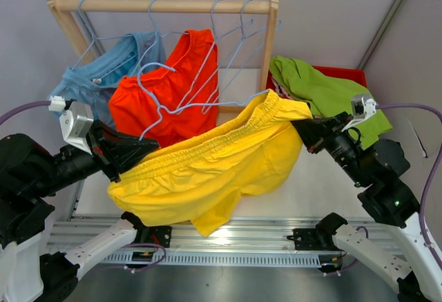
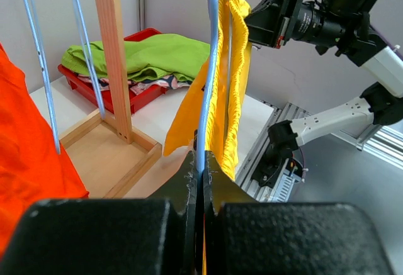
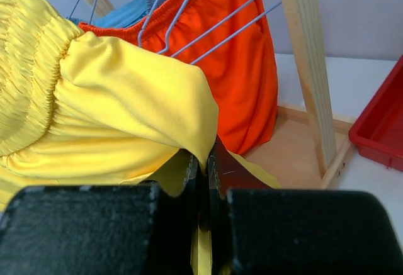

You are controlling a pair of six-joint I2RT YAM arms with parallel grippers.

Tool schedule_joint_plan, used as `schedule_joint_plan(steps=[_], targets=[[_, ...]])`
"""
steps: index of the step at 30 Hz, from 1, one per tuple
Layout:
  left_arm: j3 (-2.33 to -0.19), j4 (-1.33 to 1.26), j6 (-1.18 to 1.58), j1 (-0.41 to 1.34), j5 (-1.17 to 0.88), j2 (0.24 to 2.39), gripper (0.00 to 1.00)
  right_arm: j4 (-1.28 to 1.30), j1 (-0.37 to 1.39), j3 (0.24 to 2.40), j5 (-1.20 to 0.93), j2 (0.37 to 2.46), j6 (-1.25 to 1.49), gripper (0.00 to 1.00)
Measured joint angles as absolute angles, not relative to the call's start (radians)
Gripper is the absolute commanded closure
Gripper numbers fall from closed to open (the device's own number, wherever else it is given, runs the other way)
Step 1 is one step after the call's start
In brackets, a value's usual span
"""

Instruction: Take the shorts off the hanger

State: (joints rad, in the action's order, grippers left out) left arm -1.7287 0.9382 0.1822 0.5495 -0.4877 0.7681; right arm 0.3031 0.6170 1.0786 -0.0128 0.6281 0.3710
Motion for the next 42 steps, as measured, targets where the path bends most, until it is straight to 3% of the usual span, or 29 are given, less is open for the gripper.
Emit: schedule_joint_plan(steps=[6,13,21,26,32,37,42], targets=[[-1.755,0.932,0.183,0.550,-0.453,0.764,1.00,0.331,0.596,1.076,0.070,0.627,0.387,1.00],[-1.757,0.874,0.195,0.550,-0.435,0.757,1.00,0.256,0.625,0.990,-0.047,0.645,0.418,1.00],[-1.695,0.768,0.233,0.551,-0.253,0.782,1.00,0.268,1.000,1.051,-0.048,0.848,0.337,1.00],[-1.728,0.855,0.232,0.551,-0.033,0.831,1.00,0.320,1.053,1.087,0.138,0.824,0.271,1.00],[-1.709,1.005,0.227,0.551,0.128,0.770,1.00,0.335,1.020,1.376,0.490,0.809,0.093,1.00],[-1.706,1.050,0.227,0.551,0.159,0.703,1.00,0.068,1.005,1.541,0.769,0.836,-0.197,1.00],[-1.626,1.035,0.228,0.551,0.162,0.694,1.00,-0.105,0.875,1.737,0.838,0.987,-0.402,1.00]])
